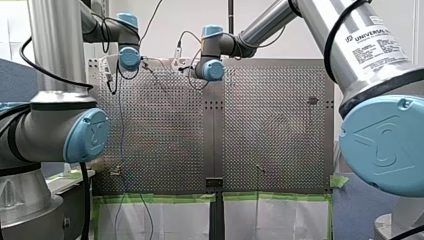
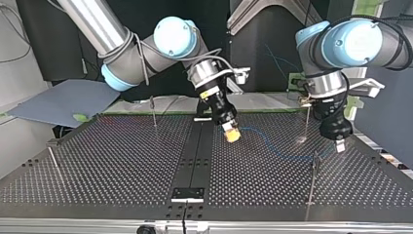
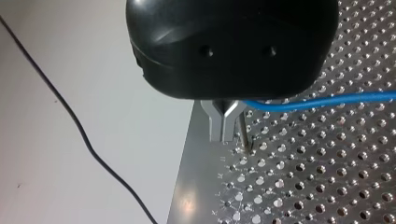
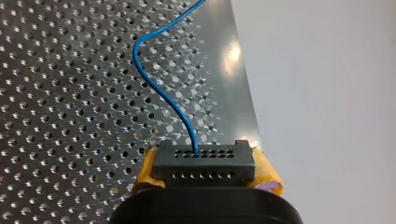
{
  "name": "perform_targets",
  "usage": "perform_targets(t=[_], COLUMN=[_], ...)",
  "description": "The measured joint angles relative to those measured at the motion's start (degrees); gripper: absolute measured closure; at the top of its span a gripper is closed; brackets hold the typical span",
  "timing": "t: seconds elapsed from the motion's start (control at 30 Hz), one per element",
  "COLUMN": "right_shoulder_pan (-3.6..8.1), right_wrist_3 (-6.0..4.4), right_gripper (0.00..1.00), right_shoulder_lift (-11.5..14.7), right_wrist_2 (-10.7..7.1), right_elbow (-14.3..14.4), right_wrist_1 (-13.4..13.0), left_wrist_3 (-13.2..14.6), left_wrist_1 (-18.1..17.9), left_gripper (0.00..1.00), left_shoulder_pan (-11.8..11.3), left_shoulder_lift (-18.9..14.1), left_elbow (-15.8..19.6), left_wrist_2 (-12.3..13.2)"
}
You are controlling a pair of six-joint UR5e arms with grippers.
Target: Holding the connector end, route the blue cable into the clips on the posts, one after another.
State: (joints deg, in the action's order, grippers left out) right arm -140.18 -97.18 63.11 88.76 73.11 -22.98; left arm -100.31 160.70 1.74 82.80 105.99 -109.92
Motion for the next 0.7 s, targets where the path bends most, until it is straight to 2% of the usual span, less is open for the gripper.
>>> perform_targets(t=[0.13,0.37,0.5,0.7], right_shoulder_pan=[-0.44,-0.95,-0.74,-0.72], right_wrist_3=[0.13,0.6,0.67,1.06], right_gripper=[1.0,1.0,1.0,1.0], right_shoulder_lift=[-0.8,-2.7,-2.9,-2.9], right_wrist_2=[0.01,0.06,0.04,-0.34], right_elbow=[0.0,0.0,0.0,-0.4], right_wrist_1=[0.1,0.1,0.0,-0.4], left_wrist_3=[-1.2,-3.9,-4.1,-4.2], left_wrist_1=[-0.2,-1.0,-1.1,-1.5], left_gripper=[1.0,1.0,1.0,1.0], left_shoulder_pan=[-0.6,-1.7,-2.2,-2.8], left_shoulder_lift=[0.1,1.5,3.2,3.7], left_elbow=[0.0,0.0,0.0,-0.7], left_wrist_2=[0.6,4.1,6.1,7.0])
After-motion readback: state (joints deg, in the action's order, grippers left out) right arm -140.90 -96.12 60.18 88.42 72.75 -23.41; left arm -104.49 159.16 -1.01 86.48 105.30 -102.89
